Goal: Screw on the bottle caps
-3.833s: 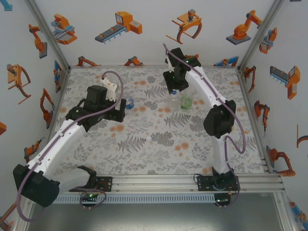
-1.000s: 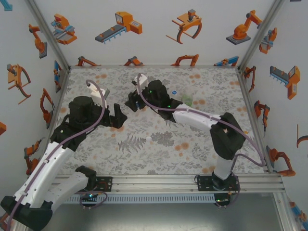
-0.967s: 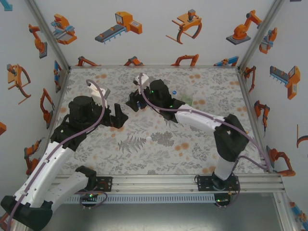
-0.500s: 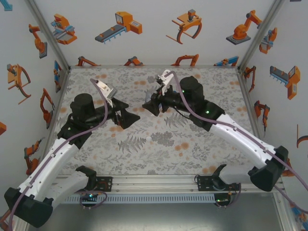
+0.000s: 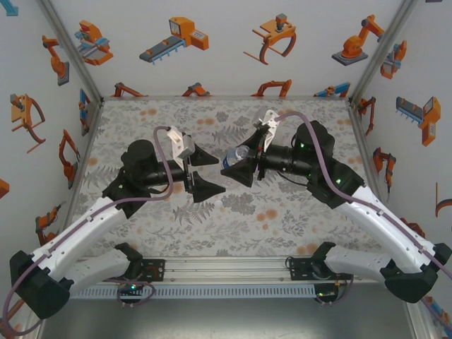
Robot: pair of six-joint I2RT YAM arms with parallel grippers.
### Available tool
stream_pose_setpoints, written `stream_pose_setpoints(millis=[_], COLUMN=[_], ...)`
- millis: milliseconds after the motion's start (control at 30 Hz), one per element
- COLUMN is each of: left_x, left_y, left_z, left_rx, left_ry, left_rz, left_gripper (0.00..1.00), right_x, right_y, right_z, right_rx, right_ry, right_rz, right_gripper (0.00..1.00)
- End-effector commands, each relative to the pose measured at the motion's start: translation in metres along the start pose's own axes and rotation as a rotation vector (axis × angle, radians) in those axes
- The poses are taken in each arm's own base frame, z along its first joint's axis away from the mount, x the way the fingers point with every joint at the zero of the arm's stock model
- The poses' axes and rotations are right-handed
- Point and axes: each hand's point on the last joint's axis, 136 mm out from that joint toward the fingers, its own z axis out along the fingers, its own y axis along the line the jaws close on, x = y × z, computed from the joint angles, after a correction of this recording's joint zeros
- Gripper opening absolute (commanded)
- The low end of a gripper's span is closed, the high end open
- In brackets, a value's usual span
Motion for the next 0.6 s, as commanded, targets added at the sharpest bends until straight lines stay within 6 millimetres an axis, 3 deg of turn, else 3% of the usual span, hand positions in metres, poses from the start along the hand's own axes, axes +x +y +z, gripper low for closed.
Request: stream_pose_setpoints(millis=[0, 233, 433, 567], left_x=[-0.017, -0.027, -0.031, -0.033], left_y=[-0.014, -0.029, -0.038, -0.039], left_z=[0.01, 0.026, 0.028, 0.032], left_rx=[0.07, 0.165, 0.23, 0.25], left_ry=[-0.033, -0.049, -0.069, -0.072], left_rz=[0.072, 0.091, 0.094, 0.082], left_gripper=[0.95, 0.84, 0.83, 0.77], right_x=[-0.007, -0.012, -0.017, -0.022], right_y=[0.017, 0.018, 0.015, 0.013], right_z=[-0.004, -0.005, -0.009, -0.011], right_rx=[-0.092, -0.095, -0.062, -0.051], right_ry=[-0.036, -0.067, -0.113, -0.161], right_rz=[0.018, 0.007, -0.014, -0.023], right_gripper=[0.3, 0.28, 0.25, 0.22])
